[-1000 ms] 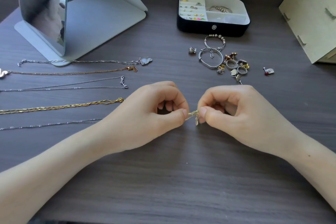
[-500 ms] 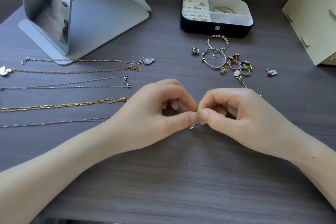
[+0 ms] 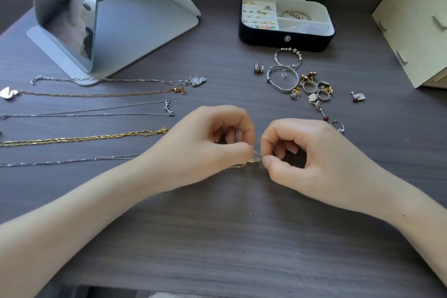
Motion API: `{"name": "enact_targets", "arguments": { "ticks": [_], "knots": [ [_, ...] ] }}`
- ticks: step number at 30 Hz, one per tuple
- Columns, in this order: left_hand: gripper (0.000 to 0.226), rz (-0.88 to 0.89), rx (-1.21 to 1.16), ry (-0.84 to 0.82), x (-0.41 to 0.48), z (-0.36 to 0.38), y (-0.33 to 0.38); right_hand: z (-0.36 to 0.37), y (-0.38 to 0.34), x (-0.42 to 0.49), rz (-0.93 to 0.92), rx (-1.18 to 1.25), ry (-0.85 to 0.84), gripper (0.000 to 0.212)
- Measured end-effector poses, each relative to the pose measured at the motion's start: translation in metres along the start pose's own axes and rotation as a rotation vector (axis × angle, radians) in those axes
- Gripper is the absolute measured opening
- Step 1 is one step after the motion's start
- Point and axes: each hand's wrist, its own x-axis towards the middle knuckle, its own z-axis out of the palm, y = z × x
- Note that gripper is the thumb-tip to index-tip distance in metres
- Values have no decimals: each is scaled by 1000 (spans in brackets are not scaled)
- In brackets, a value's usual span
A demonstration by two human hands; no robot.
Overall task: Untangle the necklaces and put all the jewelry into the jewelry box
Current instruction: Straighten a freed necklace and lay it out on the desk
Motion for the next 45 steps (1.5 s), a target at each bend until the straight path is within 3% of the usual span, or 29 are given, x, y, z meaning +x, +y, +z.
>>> {"name": "enact_targets", "arguments": {
  "ticks": [6,10,12,18,27,38,45],
  "knots": [
    [3,-68,-172,-4,1,-2,1,0,-1,-1,-19,-44,-10,5],
    [17,-77,-189,-22,1,-2,1,0,-1,-1,-30,6,23,10],
    [20,-76,-175,-36,1,-2,1,0,-1,-1,-42,34,54,18],
    [9,-54,-66,-16,1,-3,-2,0,-2,0,-52,40,143,12],
    [24,55,126,2,2,-1,-6,3,-3,0,-4,104,138,11],
    [17,175,315,8,1,3,-8,5,-5,1,108,203,119,13],
    [16,147,221,28,2,2,-7,3,-5,1,148,296,96,18]
  ]
}}
